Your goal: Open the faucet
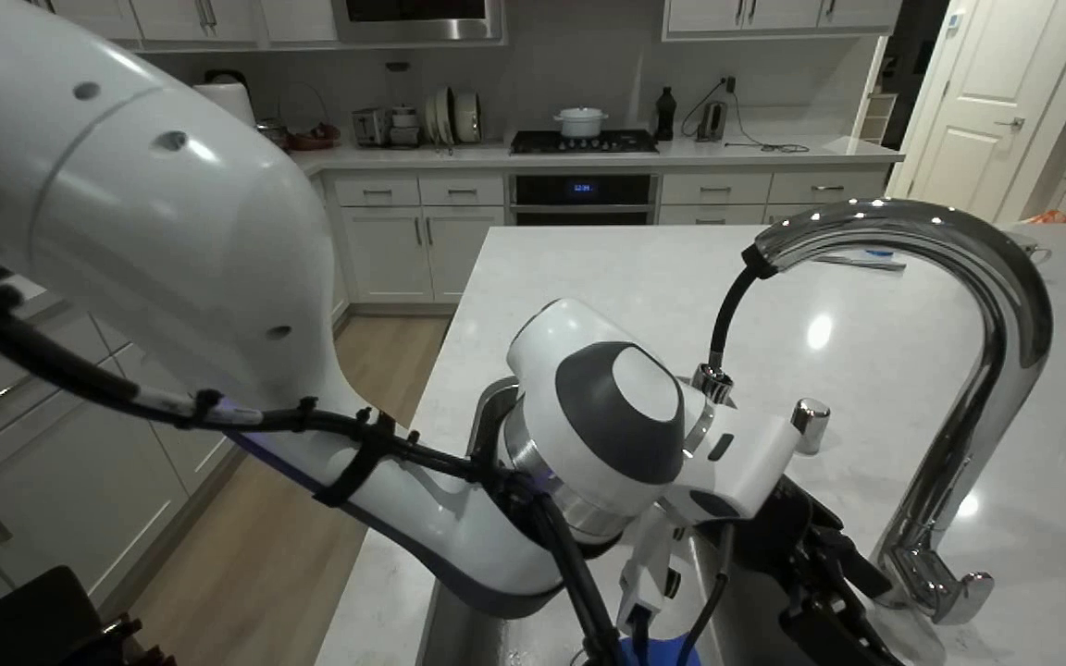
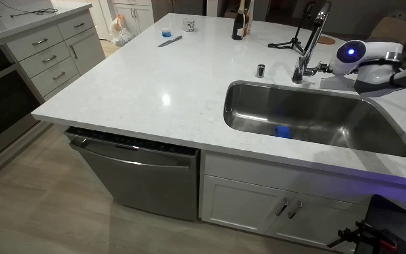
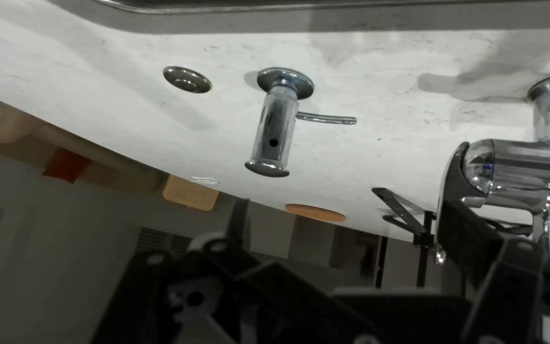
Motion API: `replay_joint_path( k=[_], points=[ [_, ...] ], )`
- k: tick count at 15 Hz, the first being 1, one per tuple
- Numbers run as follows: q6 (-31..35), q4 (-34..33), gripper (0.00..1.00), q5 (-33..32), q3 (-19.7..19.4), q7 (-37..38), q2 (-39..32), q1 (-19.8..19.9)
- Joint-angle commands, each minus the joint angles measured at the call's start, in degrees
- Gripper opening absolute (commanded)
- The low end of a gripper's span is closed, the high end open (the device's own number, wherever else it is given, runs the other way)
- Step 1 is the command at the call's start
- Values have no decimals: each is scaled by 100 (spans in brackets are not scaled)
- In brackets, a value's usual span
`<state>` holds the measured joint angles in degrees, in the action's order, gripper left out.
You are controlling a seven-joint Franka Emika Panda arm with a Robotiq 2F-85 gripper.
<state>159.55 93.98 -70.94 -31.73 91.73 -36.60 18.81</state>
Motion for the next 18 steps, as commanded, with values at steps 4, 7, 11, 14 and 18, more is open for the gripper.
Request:
replay_joint_path(
  k=[4,7,11,14,18],
  points=[
    [19,-882,100,-322,-119,635,-773,-50],
    [4,-1299,100,-535,-248,945,-1069,-103],
    [-38,-1783,100,-982,-453,1458,-1389,-154],
    [-140,-2031,100,-1149,-511,1659,-1588,-127],
    [-291,-2271,100,-1121,-582,1667,-1852,-70]
  ],
)
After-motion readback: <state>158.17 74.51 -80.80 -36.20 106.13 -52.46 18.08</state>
